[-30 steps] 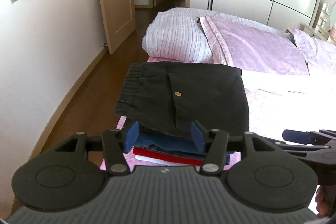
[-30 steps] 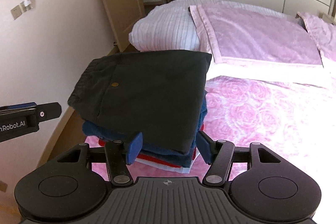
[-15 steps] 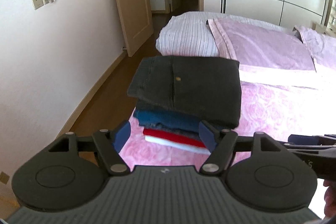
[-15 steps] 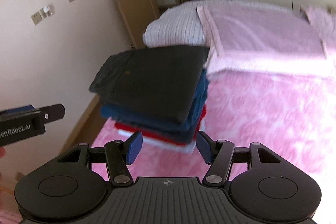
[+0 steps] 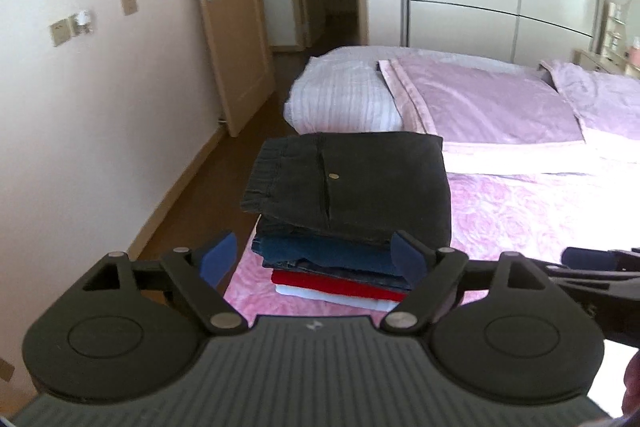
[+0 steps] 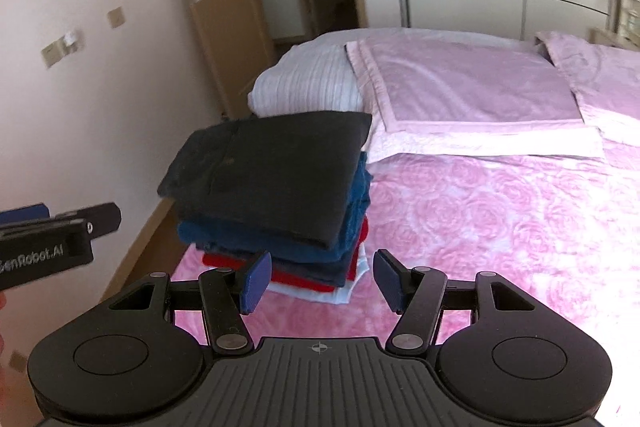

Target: Fold clothes

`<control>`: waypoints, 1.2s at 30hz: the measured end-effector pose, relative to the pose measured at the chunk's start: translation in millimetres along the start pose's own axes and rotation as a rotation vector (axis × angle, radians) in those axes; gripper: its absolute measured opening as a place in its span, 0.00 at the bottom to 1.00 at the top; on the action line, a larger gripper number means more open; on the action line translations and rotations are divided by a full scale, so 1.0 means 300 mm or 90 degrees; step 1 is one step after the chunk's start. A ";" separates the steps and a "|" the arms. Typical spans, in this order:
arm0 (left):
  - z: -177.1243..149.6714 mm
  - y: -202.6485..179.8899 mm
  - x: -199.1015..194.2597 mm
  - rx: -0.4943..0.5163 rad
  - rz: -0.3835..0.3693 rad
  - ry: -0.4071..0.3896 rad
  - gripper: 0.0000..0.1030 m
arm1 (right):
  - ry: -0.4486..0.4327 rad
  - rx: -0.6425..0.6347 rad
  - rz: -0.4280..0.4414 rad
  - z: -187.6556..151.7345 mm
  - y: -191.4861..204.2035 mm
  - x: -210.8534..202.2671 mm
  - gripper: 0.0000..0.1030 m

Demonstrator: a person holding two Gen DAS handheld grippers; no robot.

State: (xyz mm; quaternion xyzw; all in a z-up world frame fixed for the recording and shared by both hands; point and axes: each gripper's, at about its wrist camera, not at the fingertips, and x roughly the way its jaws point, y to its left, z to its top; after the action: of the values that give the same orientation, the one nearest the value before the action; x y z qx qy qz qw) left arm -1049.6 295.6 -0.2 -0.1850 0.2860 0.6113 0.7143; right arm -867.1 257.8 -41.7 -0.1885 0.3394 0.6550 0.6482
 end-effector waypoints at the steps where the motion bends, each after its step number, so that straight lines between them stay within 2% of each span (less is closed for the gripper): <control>1: 0.001 0.020 0.001 0.005 -0.007 0.000 0.80 | -0.001 0.003 -0.005 0.001 0.025 0.003 0.58; 7: -0.016 0.130 0.013 0.038 -0.039 0.011 0.79 | 0.002 0.027 -0.037 -0.021 0.163 0.031 0.59; 14: -0.075 0.242 0.033 0.042 -0.061 0.038 0.79 | 0.021 0.050 -0.070 -0.081 0.271 0.073 0.59; 26: -0.148 0.298 0.066 0.048 -0.085 0.076 0.79 | 0.052 0.087 -0.103 -0.163 0.310 0.083 0.59; 36: -0.173 0.292 0.079 0.063 -0.096 0.085 0.79 | 0.076 0.089 -0.116 -0.210 0.316 0.090 0.59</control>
State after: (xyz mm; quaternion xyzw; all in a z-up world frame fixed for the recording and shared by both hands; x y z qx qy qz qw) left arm -1142.7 298.1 -47.7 -0.2106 0.3479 0.5271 0.7461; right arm -974.2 240.5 -85.2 -0.2115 0.4035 0.5556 0.6956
